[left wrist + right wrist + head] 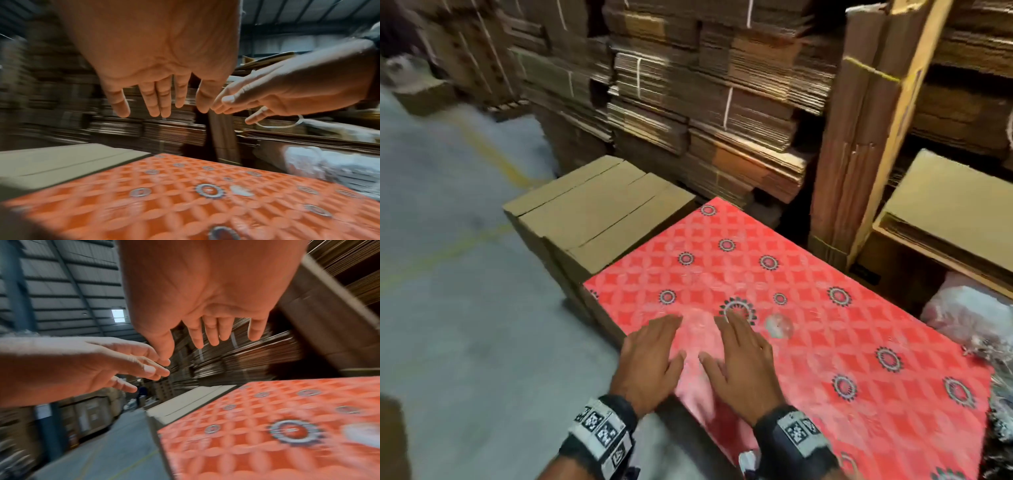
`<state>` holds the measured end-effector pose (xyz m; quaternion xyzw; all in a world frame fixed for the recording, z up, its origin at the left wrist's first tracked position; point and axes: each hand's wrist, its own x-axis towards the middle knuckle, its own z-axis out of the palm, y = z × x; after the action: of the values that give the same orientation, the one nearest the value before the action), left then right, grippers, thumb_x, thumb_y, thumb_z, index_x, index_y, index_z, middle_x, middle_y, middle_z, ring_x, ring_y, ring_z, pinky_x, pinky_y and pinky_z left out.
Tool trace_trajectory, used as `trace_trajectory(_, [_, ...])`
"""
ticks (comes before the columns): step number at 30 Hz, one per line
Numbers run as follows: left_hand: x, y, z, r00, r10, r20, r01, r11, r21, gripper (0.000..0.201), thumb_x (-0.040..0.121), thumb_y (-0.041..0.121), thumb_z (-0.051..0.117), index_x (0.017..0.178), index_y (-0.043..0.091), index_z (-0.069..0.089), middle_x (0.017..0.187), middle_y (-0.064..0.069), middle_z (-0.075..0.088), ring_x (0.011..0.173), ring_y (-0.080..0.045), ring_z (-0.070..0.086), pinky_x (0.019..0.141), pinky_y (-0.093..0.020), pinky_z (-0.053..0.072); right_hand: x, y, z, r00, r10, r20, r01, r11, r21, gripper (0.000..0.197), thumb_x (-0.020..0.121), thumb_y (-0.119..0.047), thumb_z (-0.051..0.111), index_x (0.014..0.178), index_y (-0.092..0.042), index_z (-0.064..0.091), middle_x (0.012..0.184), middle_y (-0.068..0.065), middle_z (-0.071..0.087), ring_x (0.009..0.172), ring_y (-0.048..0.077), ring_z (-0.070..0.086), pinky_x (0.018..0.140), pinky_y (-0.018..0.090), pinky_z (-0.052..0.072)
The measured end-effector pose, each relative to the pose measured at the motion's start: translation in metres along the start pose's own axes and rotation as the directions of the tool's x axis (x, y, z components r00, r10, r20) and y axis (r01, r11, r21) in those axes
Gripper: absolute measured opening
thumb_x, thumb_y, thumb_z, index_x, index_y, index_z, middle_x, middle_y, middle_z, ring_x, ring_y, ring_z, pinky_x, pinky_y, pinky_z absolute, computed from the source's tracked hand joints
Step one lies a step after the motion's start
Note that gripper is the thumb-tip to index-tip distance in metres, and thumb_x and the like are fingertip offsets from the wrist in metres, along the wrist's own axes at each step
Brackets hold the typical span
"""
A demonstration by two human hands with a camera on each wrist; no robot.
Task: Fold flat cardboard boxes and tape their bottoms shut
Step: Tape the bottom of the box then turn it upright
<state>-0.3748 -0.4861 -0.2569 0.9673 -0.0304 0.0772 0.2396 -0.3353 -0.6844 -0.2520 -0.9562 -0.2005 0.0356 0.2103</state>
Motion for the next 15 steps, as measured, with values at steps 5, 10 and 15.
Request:
trace_trajectory(5, [-0.055,-0.101,-0.078,0.976,-0.192,-0.108,0.192,0.981,-0.011,0.055,0.087,0.04,0.054,0.141,0.03,0.049,0.14,0.008,0.057,0.126,-0.012,0.05,0.087,-0.037,0.046,0.039,-0.111,0.041,0.984,-0.146,0.102,0.144,0.989,0.028,0.082,0.087,-0.068,0.023,0.157,-0.027,0.033,0.169,-0.003,0.019,0.157,0.019,0.013,0.12,0.051,0.02])
trace_trajectory(10, [-0.046,-0.168,-0.114,0.948,-0.288,-0.135,0.292,0.956,0.009,0.061,0.088,0.048,0.041,0.143,0.026,0.053,0.146,0.008,0.055,0.134,-0.013,0.05,0.1,-0.035,0.039,0.093,-0.169,0.062,0.958,-0.2,0.203,0.21,0.977,-0.027,0.082,0.087,-0.072,0.013,0.16,-0.035,0.014,0.171,-0.009,0.001,0.157,0.013,-0.004,0.124,0.046,0.01])
trace_trajectory(15, [0.008,-0.223,-0.128,0.96,-0.259,-0.105,0.263,0.964,0.026,0.068,0.088,0.055,0.029,0.15,0.029,0.044,0.153,0.012,0.044,0.142,-0.007,0.036,0.109,-0.035,0.032,0.162,-0.195,0.087,0.97,-0.171,0.172,0.176,0.984,-0.013,0.087,0.084,-0.073,0.009,0.16,-0.033,0.017,0.171,-0.006,0.005,0.158,0.016,0.0,0.124,0.049,0.014])
